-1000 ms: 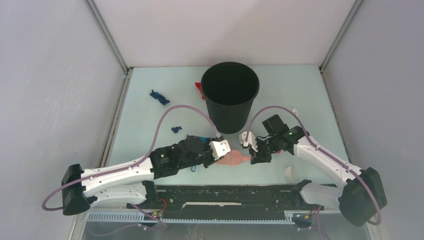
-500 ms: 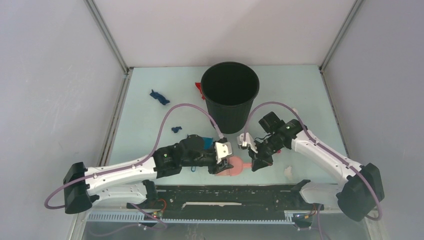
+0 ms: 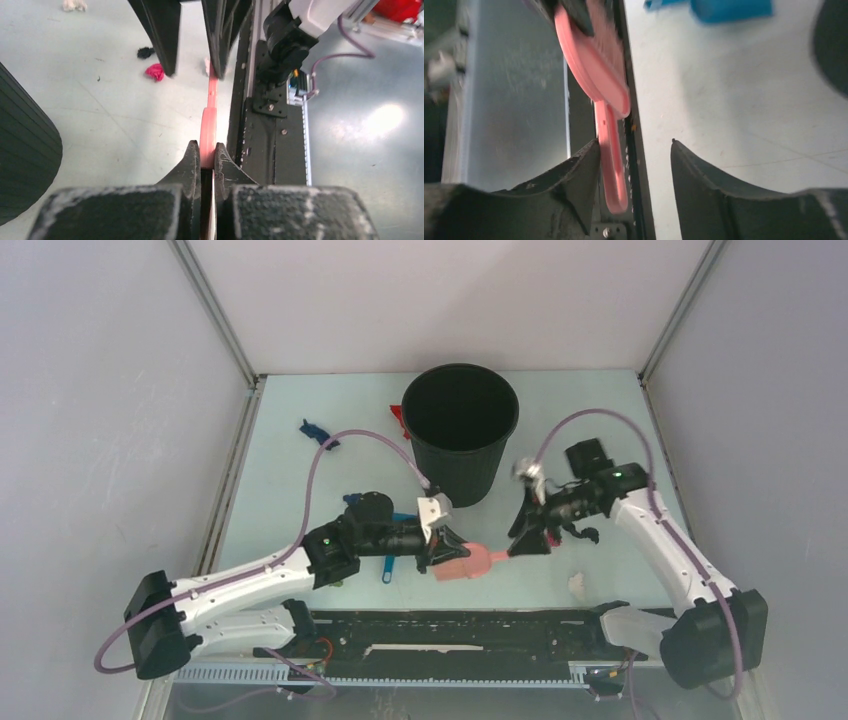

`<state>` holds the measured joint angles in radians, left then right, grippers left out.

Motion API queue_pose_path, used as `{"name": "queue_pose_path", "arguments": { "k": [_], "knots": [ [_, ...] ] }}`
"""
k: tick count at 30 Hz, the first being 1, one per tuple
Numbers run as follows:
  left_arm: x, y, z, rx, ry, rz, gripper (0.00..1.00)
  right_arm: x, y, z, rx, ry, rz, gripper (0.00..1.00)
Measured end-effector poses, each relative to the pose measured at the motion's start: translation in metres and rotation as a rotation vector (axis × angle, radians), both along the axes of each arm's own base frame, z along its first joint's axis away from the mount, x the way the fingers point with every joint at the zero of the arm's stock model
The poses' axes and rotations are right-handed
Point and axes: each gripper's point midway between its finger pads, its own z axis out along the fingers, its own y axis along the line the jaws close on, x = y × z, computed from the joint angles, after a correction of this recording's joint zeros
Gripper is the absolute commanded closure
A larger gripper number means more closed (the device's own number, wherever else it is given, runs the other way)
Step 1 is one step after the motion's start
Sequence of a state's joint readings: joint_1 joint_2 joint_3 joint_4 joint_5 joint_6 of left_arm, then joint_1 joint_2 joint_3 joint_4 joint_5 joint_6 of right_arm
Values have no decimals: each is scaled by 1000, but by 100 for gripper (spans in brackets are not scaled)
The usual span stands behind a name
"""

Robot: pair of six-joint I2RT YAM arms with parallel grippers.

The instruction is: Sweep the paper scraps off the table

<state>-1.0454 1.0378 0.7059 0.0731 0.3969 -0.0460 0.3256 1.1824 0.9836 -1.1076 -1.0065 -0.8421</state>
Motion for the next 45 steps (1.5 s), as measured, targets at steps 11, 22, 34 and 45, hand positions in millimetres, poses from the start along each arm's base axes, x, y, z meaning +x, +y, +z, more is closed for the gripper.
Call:
{"name": "queue_pose_path", "arguments": {
  "k": [11, 22, 34, 45],
  "knots": [
    [2, -12, 14, -193, 300, -63, 100, 30, -2, 62, 384, 218, -176, 31],
    [15, -7, 32, -284, 381, -45, 100, 10, 7, 56, 350, 242, -110, 42],
    [28, -5, 29, -291, 424, -6, 100, 6, 7, 53, 336, 232, -94, 65],
    [32, -5, 25, -286, 447, 5, 100, 4, 7, 53, 337, 218, -86, 69]
  ]
}}
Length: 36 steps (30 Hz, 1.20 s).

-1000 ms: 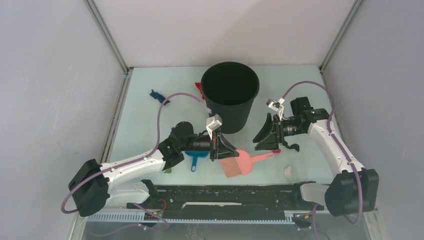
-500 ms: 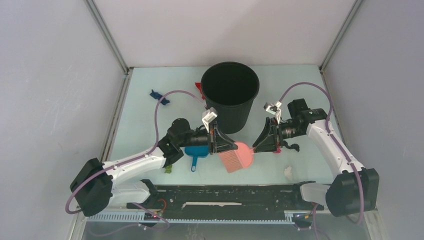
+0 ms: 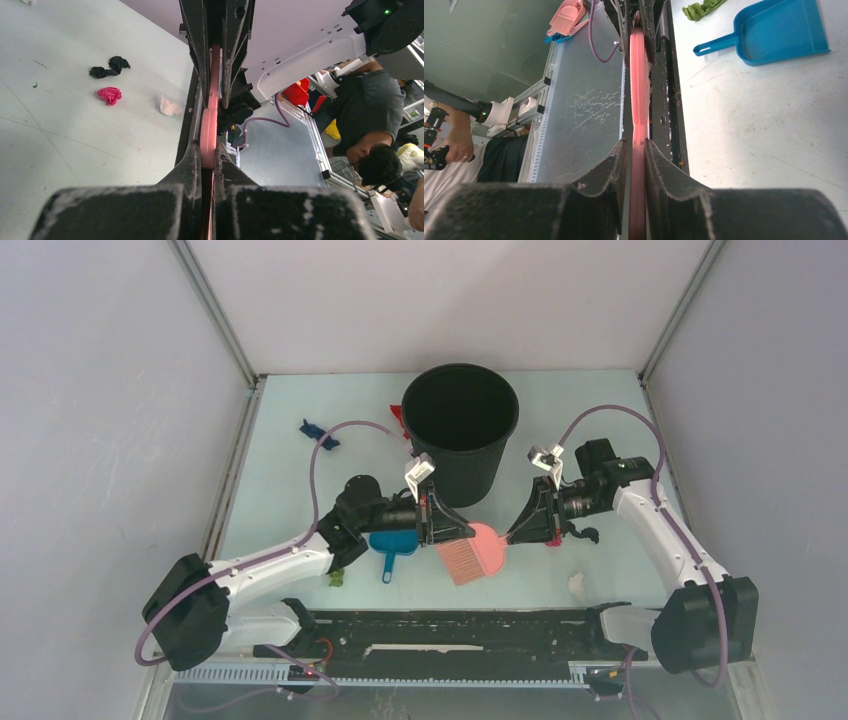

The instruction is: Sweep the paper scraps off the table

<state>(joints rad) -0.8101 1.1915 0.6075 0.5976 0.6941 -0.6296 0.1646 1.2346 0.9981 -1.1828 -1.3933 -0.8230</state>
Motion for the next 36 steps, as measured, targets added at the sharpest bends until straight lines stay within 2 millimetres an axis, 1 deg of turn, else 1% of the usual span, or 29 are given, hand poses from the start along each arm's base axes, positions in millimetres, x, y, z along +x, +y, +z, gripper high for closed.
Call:
{"name": "queue_pose_path", "arguments": {
  "k": [1, 4, 6, 10, 12, 13, 15, 16, 19, 22, 24, 25, 26, 29, 30, 31, 33, 35, 36],
  "knots": [
    [0, 0, 0, 0, 0, 0, 100, 0, 0, 0, 0, 0, 1, 69],
    [1, 1, 0, 1, 0, 3, 100, -2, 0, 0, 0, -12, 4, 78],
    [0, 1, 0, 0, 0, -2, 100, -2, -1, 0, 1, -22, 6, 79],
    [-1, 1, 0, 0, 0, -10, 100, -2, -1, -1, -3, -36, 9, 88],
    [-1, 1, 0, 0, 2, -11, 100, -2, -1, -2, -6, -42, 9, 88],
    [-1, 1, 0, 1, 2, -11, 100, -2, -1, -2, -6, -44, 10, 86],
    [-1, 1, 0, 1, 3, -11, 100, -2, -1, -2, -6, -48, 11, 78],
    [-1, 1, 0, 1, 2, -11, 100, -2, -1, -2, -6, -48, 12, 76],
    [0, 2, 0, 1, 2, -7, 100, -3, -1, -2, -8, -45, 13, 84],
    [1, 2, 0, 1, 4, -8, 100, -2, -1, -3, -12, -53, 13, 100],
    [1, 2, 0, 1, 4, -8, 100, -2, -2, -4, -12, -58, 13, 100],
    [1, 2, 0, 2, 4, -7, 98, -2, -2, -4, -13, -59, 13, 100],
    [1, 2, -1, 4, 6, -7, 90, -2, -2, -3, -13, -61, 12, 100],
    [4, 2, -3, 15, 8, 8, 52, 1, -4, -4, -14, -62, -2, 100],
    [8, 2, -5, 27, 7, 33, 45, 3, -5, -4, -15, -57, -15, 100],
    [15, 3, -9, 48, 14, 70, 42, 6, -8, -3, -15, -50, -33, 100],
    [30, 8, -18, 111, 38, 164, 40, 15, -15, -3, -18, -36, -84, 100],
    [46, 18, -24, 190, 71, 290, 39, 24, -23, -5, -24, -21, -133, 100],
    [55, 27, -27, 235, 88, 372, 38, 29, -27, -6, -27, -12, -160, 100]
  ]
}}
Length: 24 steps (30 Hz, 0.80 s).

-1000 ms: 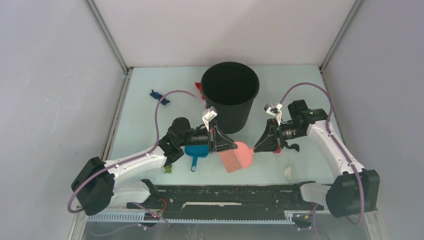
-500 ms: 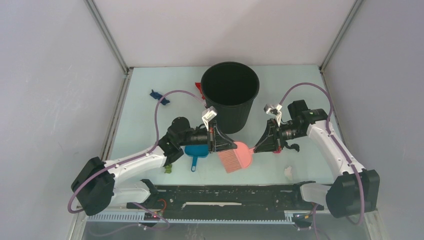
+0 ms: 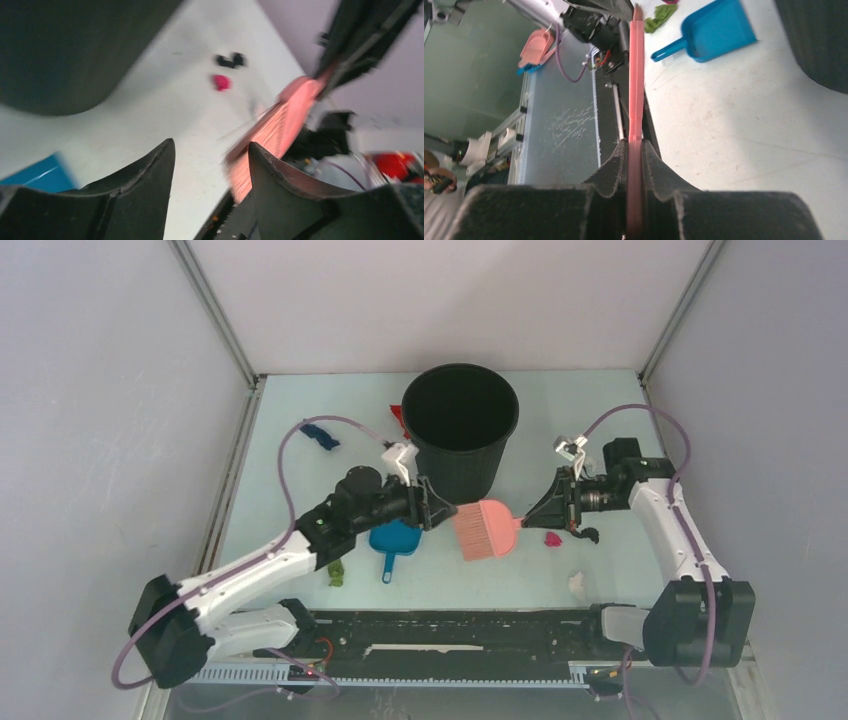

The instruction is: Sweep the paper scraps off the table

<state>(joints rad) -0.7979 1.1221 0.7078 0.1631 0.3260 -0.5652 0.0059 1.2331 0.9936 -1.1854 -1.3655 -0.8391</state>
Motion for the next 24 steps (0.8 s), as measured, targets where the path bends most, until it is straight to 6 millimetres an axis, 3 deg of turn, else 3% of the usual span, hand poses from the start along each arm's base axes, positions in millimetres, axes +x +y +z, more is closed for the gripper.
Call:
{"name": "queue_pose_path", "arguments": {
  "k": [3, 6, 11, 16, 20, 24],
  "knots": [
    [17, 38, -8, 105, 25, 228, 33, 13, -13, -2, -2, 21, -75, 100],
    [16, 80, -25, 175, 67, 412, 32, 23, -24, -2, -2, 19, -137, 100],
    [-7, 127, -89, 341, 152, 572, 32, 24, -29, -7, -17, 12, -175, 100],
    [-27, 145, -143, 545, 205, 592, 32, 26, -30, -6, -25, -6, -186, 100],
    [-32, 147, -166, 662, 211, 582, 34, 27, -30, -7, -30, -7, -189, 100],
    [-36, 150, -182, 743, 223, 571, 43, 27, -30, -7, -31, -8, -189, 100]
  ]
}}
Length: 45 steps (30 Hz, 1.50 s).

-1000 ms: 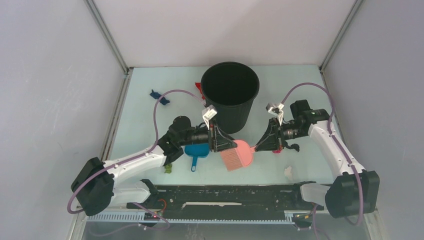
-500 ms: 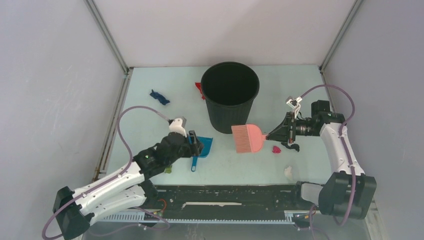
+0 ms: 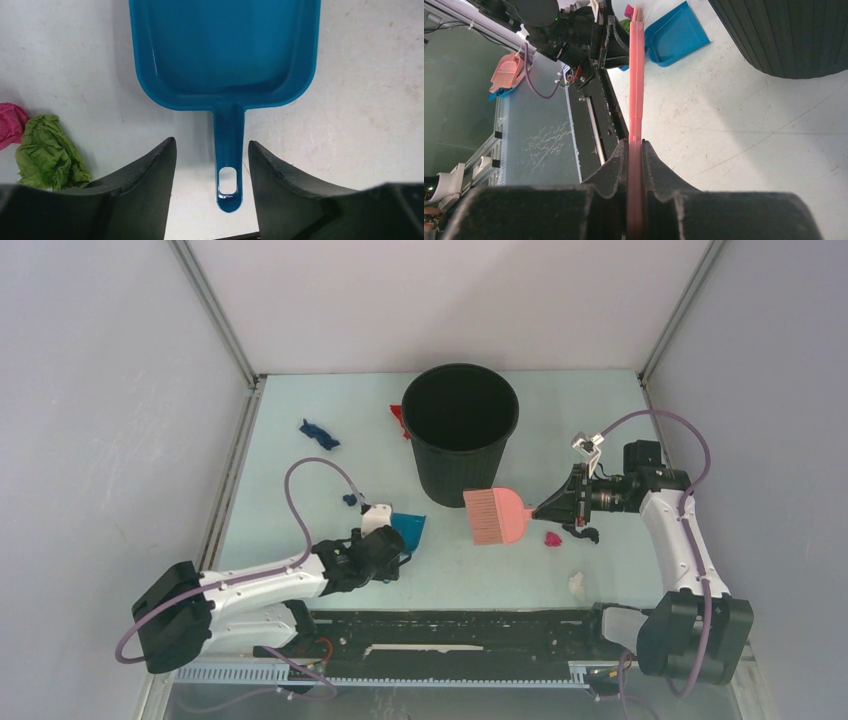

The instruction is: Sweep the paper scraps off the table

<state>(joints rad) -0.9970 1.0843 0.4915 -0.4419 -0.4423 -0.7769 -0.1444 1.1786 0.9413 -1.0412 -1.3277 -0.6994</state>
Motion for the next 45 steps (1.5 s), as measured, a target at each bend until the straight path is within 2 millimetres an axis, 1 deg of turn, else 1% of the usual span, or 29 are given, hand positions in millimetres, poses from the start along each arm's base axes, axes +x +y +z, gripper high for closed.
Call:
{"name": "queue_pose_path", "arguments": {
  "k": [4, 9, 11, 13, 20, 27, 30, 33, 37, 39, 41, 43, 45],
  "knots": [
    [-1, 1, -6, 27, 16, -11, 54, 1, 0, 0, -1, -4, 0, 100],
    [-1, -3, -5, 21, 14, -40, 62, 1, 0, -1, -4, -6, 0, 100],
    [-2, -4, -5, 21, 16, -52, 62, 1, 0, -1, -5, -7, 0, 100],
    [-2, -5, -5, 22, 15, -60, 60, 2, -1, -1, -9, -9, -1, 100],
    [0, -9, -4, 7, 5, -70, 58, 2, -1, -2, -12, -11, -2, 100],
    [-2, -10, -9, 5, 10, -86, 59, 2, -1, -2, -13, -12, -2, 100],
    [-4, -10, -14, 21, 24, -95, 64, 2, -1, -2, -12, -12, -2, 100],
    [-5, -9, -18, 36, 34, -101, 73, 2, -1, -2, -13, -12, -2, 100],
    [-8, -11, -17, 43, 31, -123, 86, 2, -1, -2, -13, -12, -2, 100],
    [-14, -12, -15, 55, 30, -155, 91, 2, -1, -2, -16, -9, -4, 100],
    [-22, -14, -6, 64, 29, -195, 94, 3, -3, -4, -36, -1, -16, 100],
    [-28, -20, 9, 58, 19, -241, 96, 2, -6, -5, -74, 2, -40, 100],
    [-31, -33, 33, 23, -7, -295, 99, 0, -11, -4, -133, -7, -73, 100]
  ]
}}
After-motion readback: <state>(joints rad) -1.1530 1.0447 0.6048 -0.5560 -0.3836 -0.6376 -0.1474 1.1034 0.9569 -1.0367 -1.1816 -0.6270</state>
